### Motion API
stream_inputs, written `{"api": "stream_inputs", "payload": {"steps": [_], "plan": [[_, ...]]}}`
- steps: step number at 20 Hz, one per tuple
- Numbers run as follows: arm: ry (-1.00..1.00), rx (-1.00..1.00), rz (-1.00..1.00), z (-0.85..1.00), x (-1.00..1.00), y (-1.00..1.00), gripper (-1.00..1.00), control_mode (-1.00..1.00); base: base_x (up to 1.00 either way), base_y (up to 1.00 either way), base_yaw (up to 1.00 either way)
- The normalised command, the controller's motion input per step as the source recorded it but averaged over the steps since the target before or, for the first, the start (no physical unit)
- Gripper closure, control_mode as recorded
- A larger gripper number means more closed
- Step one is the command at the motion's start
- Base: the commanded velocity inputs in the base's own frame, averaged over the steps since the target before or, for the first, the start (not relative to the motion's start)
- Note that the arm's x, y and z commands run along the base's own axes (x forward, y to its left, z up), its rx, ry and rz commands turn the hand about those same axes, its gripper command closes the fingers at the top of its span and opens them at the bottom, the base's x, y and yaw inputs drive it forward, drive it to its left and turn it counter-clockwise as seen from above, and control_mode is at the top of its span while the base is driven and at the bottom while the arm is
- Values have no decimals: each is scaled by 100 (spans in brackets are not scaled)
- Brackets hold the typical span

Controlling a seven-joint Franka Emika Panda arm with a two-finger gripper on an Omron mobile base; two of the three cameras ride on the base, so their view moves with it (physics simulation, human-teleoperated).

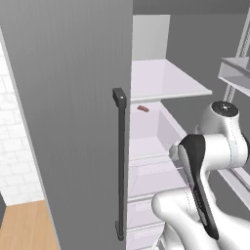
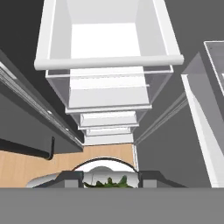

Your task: Take the strawberry from the fridge and place it on top of the pancake, located on the dining counter.

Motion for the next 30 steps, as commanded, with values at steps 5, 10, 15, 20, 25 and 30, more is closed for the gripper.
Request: {"api": "stream_inputs", "payload": {"steps": [5,10,15,20,25,30], "plan": [[2,0,-1,-13,-1,5,100,-100,0,0,0],[0,0,0,0,0,0,100,-100,0,0,0],[-5,0,0,0,-16,21,100,100,-14,13,0],[0,0,0,0,0,0,100,100,-90,67,-12],[0,0,0,0,0,0,100,100,-100,10,-38],[0,0,0,0,0,0,100,100,-91,-28,-56]]}}
